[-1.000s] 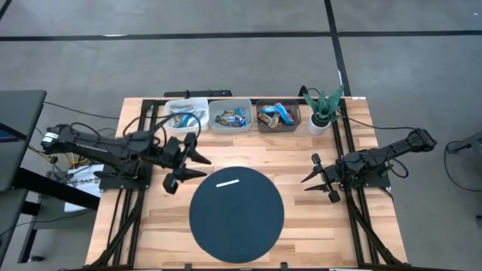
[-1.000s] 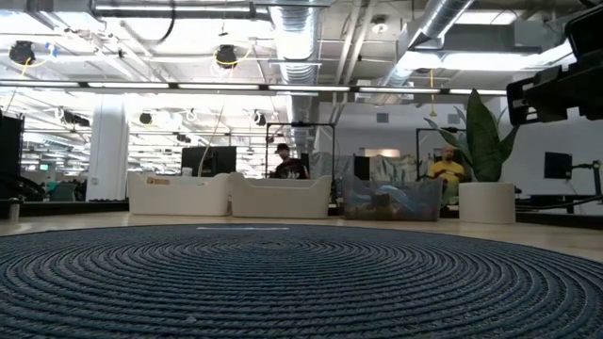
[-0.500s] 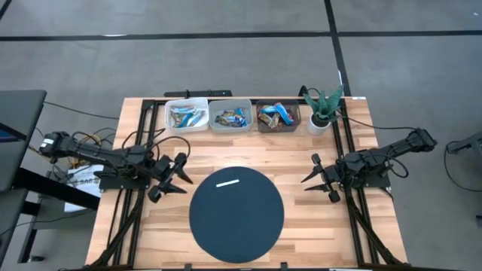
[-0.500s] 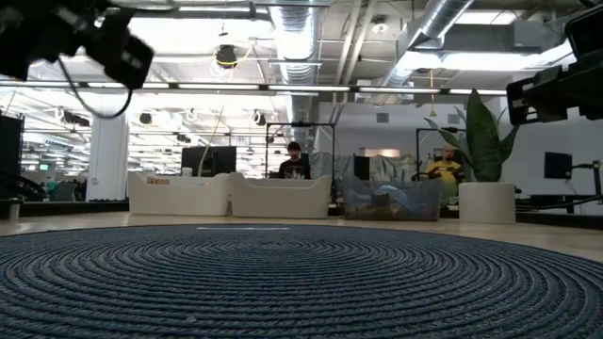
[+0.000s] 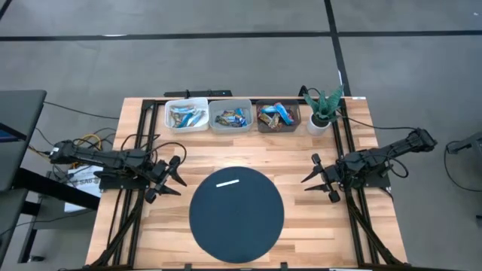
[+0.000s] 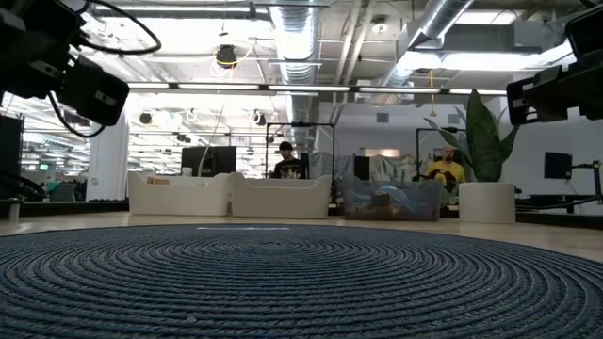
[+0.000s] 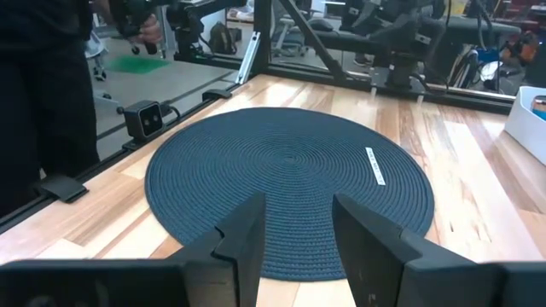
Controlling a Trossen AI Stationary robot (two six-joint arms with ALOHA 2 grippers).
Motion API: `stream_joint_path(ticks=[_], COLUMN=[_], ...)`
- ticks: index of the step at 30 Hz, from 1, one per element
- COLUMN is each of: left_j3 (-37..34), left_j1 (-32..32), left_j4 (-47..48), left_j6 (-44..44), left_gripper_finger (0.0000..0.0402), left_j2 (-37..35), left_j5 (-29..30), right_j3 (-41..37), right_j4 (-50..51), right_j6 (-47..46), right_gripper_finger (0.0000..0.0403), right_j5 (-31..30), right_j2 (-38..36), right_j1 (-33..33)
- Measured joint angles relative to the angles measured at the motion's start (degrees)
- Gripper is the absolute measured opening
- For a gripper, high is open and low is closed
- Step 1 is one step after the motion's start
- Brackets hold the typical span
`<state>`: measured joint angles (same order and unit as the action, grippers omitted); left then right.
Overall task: Pick and place Granola Bars by type
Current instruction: Return to Home Position
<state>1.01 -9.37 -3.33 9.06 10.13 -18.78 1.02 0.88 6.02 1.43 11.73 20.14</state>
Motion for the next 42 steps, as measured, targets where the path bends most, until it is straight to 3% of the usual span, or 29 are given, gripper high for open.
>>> stream_joint_path(ticks=[11,15,21,25,31,42], left_j3=[3.62,3.31,-0.39,-0.39,-0.42,-0.46], left_j1=[0.00,-0.32,-0.35,-0.66,-0.76,-0.74], left_j4=[13.24,10.53,-2.35,-1.32,-1.11,-1.07], left_j6=[-4.90,-5.18,-1.45,-0.76,8.79,8.96], left_gripper_finger=[0.0174,0.0174,0.0174,0.0174,0.0174,0.0174], left_j2=[0.20,0.22,0.22,0.21,0.35,0.34], left_j5=[5.52,4.45,0.81,0.15,2.16,3.05], right_j3=[0.00,0.00,0.00,0.00,0.00,0.00], right_j4=[-0.02,-0.02,-0.02,-0.02,-0.02,-0.02], right_j6=[0.00,0.00,0.00,-0.02,0.00,-0.01], right_gripper_finger=[0.0131,0.0131,0.0131,0.0131,0.0131,0.0131], right_j5=[0.01,0.02,0.02,0.02,0.02,0.02], right_j2=[0.00,-0.02,-0.02,0.00,0.00,0.00], right_j1=[-0.02,-0.01,-0.02,-0.02,0.00,-0.02])
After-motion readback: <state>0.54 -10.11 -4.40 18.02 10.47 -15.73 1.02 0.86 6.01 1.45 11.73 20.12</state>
